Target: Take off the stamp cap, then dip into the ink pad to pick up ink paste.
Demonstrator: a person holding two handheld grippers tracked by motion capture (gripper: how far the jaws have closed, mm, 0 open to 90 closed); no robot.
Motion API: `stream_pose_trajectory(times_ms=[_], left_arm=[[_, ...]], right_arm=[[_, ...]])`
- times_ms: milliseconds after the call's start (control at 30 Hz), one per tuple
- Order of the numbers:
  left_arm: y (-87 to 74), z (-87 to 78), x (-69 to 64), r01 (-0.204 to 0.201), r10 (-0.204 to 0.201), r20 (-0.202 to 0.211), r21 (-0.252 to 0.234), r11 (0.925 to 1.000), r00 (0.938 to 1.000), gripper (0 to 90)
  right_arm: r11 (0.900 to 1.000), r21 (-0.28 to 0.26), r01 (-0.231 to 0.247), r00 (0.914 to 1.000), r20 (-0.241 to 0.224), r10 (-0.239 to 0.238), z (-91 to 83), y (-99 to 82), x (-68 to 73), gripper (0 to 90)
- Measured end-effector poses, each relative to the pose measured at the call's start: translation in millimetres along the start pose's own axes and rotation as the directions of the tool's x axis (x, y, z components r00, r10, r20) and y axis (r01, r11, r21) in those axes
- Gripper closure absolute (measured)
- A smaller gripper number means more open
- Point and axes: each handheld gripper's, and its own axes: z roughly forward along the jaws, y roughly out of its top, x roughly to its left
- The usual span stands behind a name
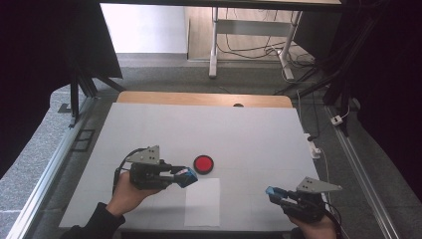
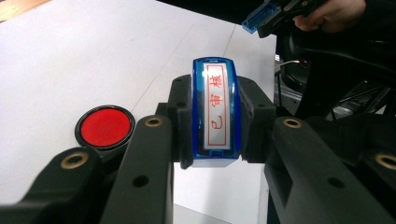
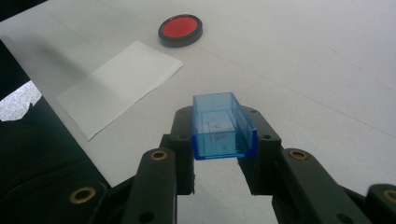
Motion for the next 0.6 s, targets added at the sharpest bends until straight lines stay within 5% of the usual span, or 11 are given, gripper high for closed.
stream_pose_trajectory(times_ms=[600], left_arm=[[6.9,5.0,7.0,0.017,-0.016,-0.048,0.014,0.9998,0.9987,70.1]], right_arm=[[0.9998,0.010,0.017,0.9998,-0.002,-0.017,1.3,-0.4,1.5,69.0]])
